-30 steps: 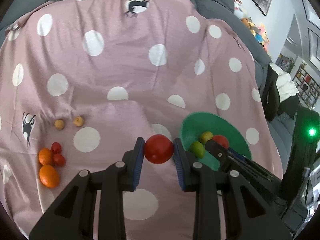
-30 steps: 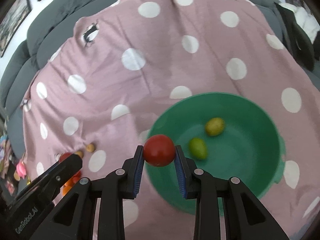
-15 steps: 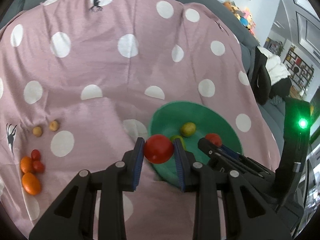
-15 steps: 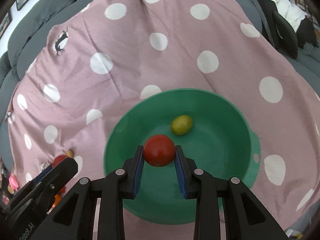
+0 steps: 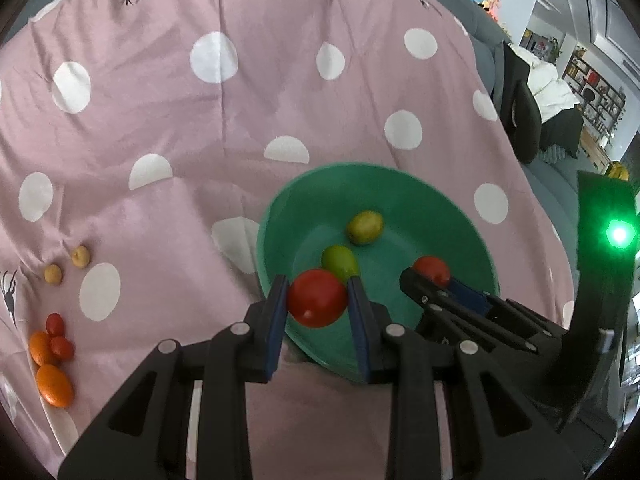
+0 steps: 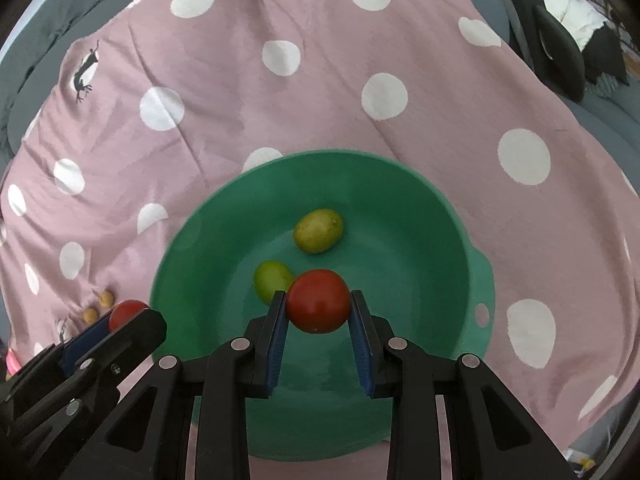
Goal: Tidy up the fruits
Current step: 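Carry the red tomato over the bowl while the left tool brings the cherry tomato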
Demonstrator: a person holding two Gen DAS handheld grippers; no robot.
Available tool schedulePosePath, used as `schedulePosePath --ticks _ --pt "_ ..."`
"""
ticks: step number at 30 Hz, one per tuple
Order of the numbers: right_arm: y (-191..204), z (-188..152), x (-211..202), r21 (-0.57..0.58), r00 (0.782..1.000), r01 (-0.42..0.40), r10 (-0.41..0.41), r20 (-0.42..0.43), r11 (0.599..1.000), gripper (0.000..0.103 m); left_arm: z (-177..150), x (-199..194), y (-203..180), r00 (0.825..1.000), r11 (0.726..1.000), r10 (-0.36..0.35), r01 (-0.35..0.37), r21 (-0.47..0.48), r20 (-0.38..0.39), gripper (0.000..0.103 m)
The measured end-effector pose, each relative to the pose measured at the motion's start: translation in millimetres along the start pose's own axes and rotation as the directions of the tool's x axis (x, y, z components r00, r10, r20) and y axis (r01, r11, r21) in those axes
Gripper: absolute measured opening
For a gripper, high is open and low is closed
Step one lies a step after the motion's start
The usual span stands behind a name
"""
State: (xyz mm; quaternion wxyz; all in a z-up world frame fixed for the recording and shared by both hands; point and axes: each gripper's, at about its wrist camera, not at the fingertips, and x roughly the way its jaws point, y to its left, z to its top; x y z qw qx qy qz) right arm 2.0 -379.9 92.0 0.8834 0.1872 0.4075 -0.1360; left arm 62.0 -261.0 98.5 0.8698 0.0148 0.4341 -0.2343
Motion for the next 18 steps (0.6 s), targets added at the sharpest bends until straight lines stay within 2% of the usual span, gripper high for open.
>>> schedulePosePath --ticks 11,18 --pt "-3 1 4 -0.023 0.997 0.070 -0.070 -0.010 0.997 0.032 -1 16 -4 0.999 1.000 0.014 -0.013 0.024 -0.049 0.029" --pt "-4 2 4 -0.029 0.997 0.074 -0.074 -0.014 0.997 0.032 -2 18 -3 0.999 1.000 0.006 -0.005 0.022 -0.050 0.029"
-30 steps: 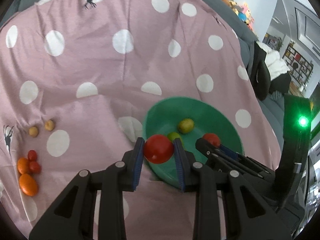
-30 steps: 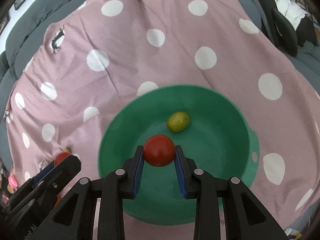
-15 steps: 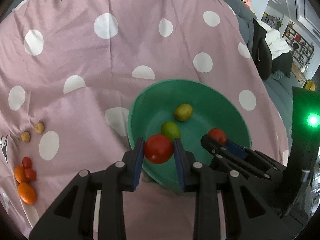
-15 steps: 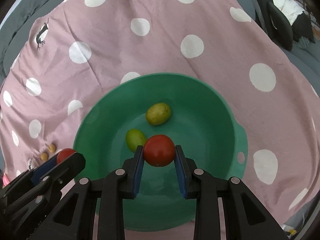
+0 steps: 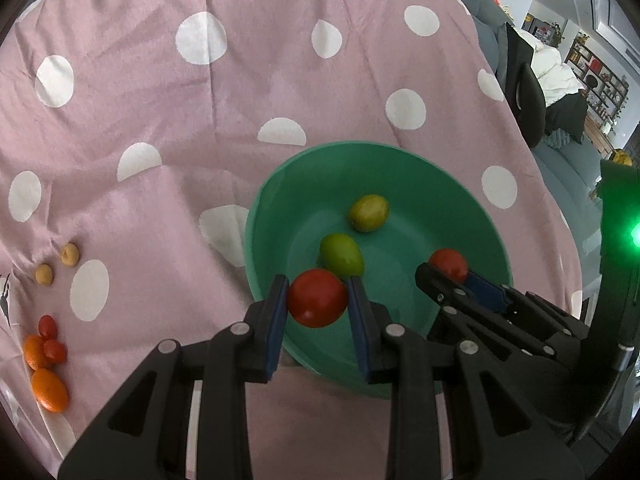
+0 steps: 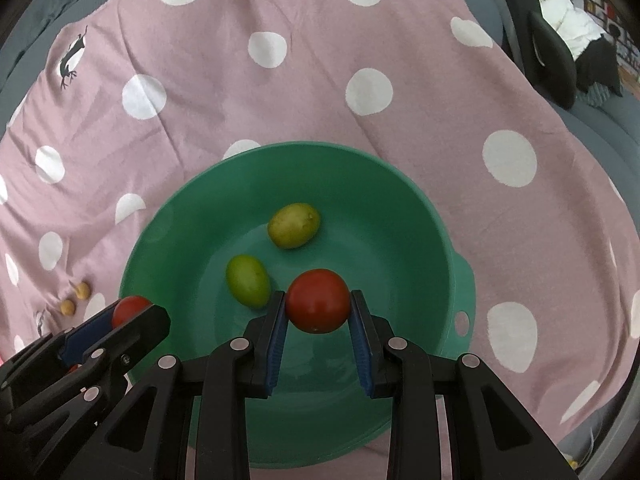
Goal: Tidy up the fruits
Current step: 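Carry the red tomato over the bowl while the left tool brings the cherry tomato, then open both grippers to drop the tomatoes into the green bowl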
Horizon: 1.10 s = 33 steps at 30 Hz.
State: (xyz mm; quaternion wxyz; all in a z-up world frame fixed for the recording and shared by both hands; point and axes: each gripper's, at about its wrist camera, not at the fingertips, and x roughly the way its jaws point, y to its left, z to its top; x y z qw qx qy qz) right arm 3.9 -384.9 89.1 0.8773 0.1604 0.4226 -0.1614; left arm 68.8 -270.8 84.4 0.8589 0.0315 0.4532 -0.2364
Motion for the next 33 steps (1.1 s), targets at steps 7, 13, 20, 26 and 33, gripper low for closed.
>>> schedulePosePath --ticks 7,13,20,26,33 --pt "-1 1 -3 -0.005 1.000 0.004 -0.004 0.004 1.000 0.032 1 -2 5 0.999 0.999 -0.036 0.036 -0.018 -0.011 0.035" --pt "1 2 -10 -0.010 0.998 -0.004 0.004 0.055 1.000 0.050 0 -36 25 0.996 0.997 0.003 0.004 -0.079 0.085 0.077" --pt "15 4 -20 -0.045 0.995 -0.059 0.062 0.077 0.997 0.049 -25 -75 96 0.984 0.961 0.154 -0.128 -0.246 0.088 0.081" --pt "46 0 -27 -0.118 0.990 -0.125 0.131 0.044 0.985 0.049 -47 -86 153 0.953 0.879 0.303 -0.280 -0.387 -0.001 0.081" --pt "87 -10 -31 -0.224 0.984 -0.171 0.179 0.017 0.960 0.049 -64 -94 198 0.945 0.816 0.325 -0.303 -0.492 -0.042 0.081"
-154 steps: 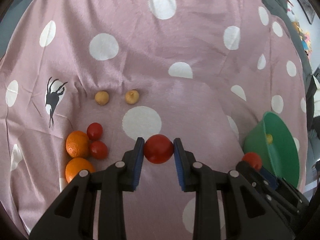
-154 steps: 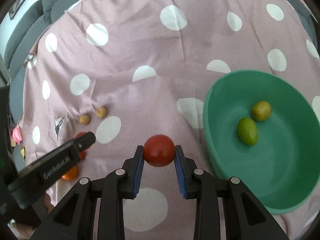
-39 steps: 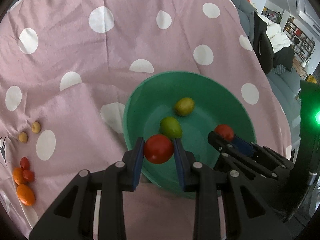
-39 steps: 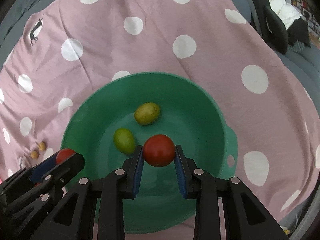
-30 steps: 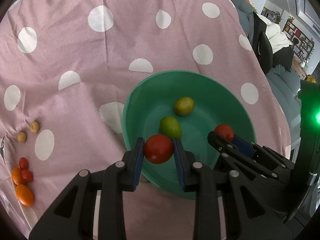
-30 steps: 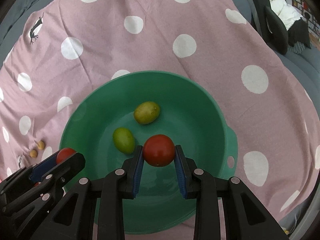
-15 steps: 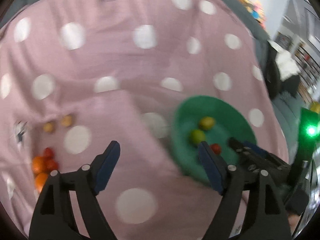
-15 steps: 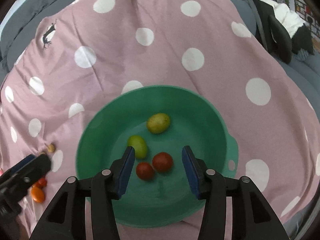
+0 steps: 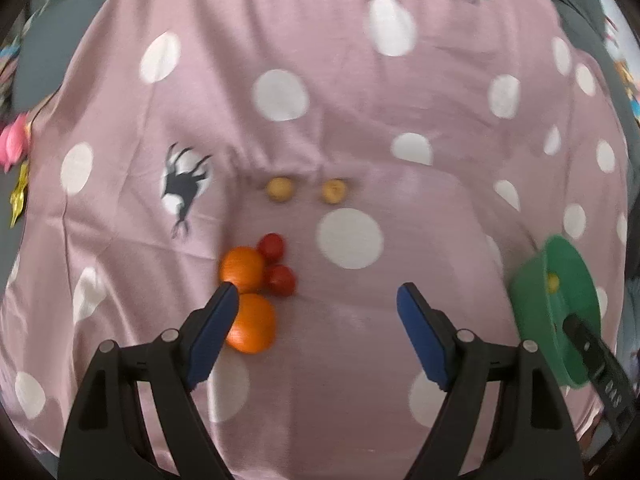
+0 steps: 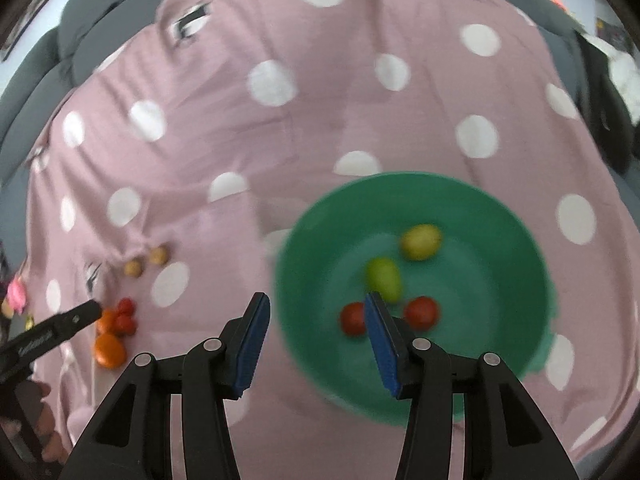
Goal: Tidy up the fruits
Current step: 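Open both grippers to drop the tomatoes into the green bowl, then close the right gripper on an orange while the left tool approaches the other orange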
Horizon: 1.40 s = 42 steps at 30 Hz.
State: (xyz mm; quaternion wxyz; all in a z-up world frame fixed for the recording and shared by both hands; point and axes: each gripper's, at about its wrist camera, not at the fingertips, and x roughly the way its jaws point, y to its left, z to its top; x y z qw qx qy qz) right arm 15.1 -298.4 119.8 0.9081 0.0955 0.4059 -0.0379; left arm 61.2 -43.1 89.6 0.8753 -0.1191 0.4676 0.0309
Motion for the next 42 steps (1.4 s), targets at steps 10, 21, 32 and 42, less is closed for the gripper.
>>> schedulePosePath --ticks 10,21,32,42 --pt "80 -18 27 -0.129 0.936 -0.328 0.303 -0.179 0.936 0.049 4 1 51 0.996 0.988 0.085 -0.084 -0.131 0.003 0.081" --pt "177 -41 80 -0.148 0.810 -0.516 0.425 -0.404 0.844 0.049 6 -7 71 0.997 0.975 0.073 -0.066 -0.212 0.025 0.080" --pt "218 -55 122 -0.143 0.767 -0.545 0.423 -0.482 0.826 0.049 6 -7 85 0.998 0.964 0.063 -0.057 -0.261 0.015 0.079" --pt "194 -50 125 -0.065 0.772 -0.537 0.459 -0.440 0.841 0.046 5 -1 82 1.000 0.965 0.023 -0.021 -0.262 0.004 0.079"
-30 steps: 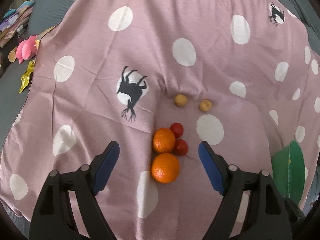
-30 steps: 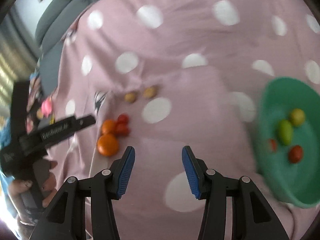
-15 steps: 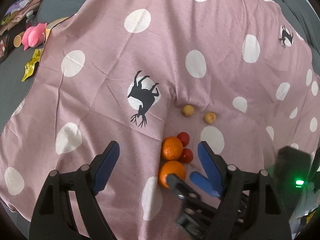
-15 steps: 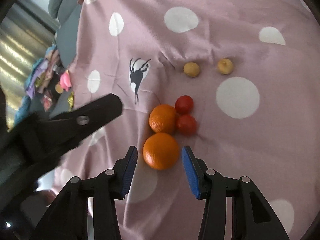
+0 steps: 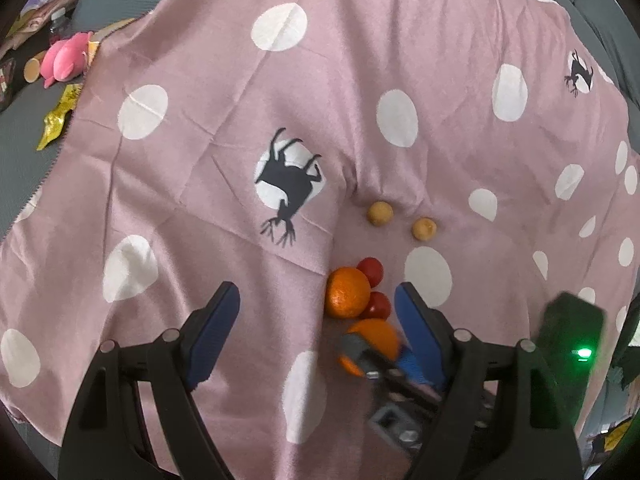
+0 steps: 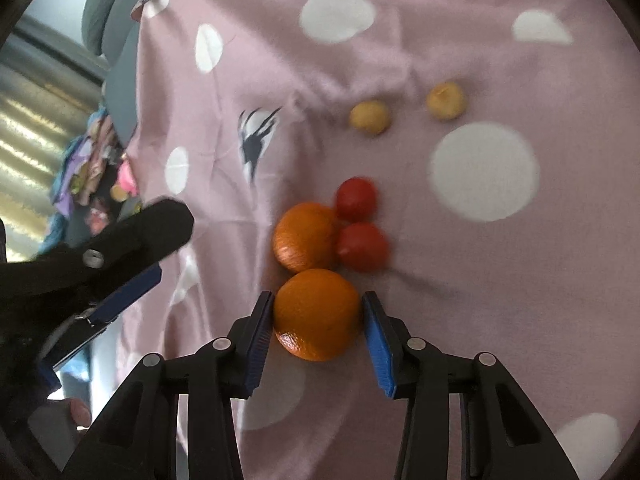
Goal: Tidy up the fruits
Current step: 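Close the right gripper on an orange while the left tool approaches the other orange, then close the left gripper on the second orange while the right gripper lifts its orange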
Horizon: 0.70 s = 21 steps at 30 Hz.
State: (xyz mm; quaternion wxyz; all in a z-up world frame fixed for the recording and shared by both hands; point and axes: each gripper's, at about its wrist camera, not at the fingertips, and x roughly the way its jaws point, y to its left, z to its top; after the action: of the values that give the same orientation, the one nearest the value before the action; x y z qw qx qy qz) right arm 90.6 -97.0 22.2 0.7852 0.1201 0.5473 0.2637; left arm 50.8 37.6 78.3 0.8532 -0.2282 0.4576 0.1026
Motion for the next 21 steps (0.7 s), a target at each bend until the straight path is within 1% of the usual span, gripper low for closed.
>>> schedulePosePath --ticks 2,3,4,5,6,8,9,11,13,15,21 --pt "-5 0 -12 0.003 0.999 0.038 -0.038 0.031 0.999 0.046 0 3 -2 1.000 1.000 -0.029 0.029 -0.004 -0.008 0.075" --pt "-9 0 -23 0.007 0.994 0.094 -0.094 0.058 0.996 0.046 0 4 -3 0.999 0.999 -0.035 0.035 -0.003 -0.012 0.072" --pt "-11 0 -28 0.011 0.989 0.127 -0.128 0.073 0.992 0.046 0 6 -5 0.999 0.999 -0.040 0.040 0.002 -0.015 0.067" --pt "-16 -1 -38 0.018 0.974 0.201 -0.202 0.100 0.979 0.046 0 8 -8 0.999 0.999 -0.047 0.047 0.012 -0.017 0.065" --pt "-19 -2 -43 0.025 0.962 0.246 -0.247 0.113 0.969 0.046 0 10 -13 0.998 0.998 -0.056 0.057 0.026 -0.020 0.064" --pt "-28 -2 -53 0.044 0.941 0.309 -0.312 0.131 0.950 0.046 -1 16 -19 0.997 0.997 -0.062 0.063 0.049 -0.038 0.052" --pt "-33 -3 -58 0.056 0.930 0.337 -0.342 0.137 0.940 0.046 -1 20 -21 0.997 0.996 -0.065 0.067 0.053 -0.050 0.050" --pt "-42 -3 -65 0.068 0.916 0.370 -0.376 0.140 0.927 0.046 0 28 -24 0.995 0.996 -0.069 0.072 0.052 -0.069 0.041" --pt "-48 -4 -69 0.076 0.906 0.394 -0.401 0.139 0.916 0.046 0 35 -26 0.992 0.995 -0.086 0.091 0.046 -0.095 0.039" --pt "-53 -3 -72 0.086 0.902 0.401 -0.409 0.135 0.912 0.046 0 41 -26 0.989 0.994 -0.095 0.100 0.041 -0.117 0.036" --pt "-52 -2 -75 0.088 0.901 0.402 -0.411 0.141 0.911 0.045 2 49 -28 0.994 0.998 -0.018 0.024 0.058 -0.112 0.035"
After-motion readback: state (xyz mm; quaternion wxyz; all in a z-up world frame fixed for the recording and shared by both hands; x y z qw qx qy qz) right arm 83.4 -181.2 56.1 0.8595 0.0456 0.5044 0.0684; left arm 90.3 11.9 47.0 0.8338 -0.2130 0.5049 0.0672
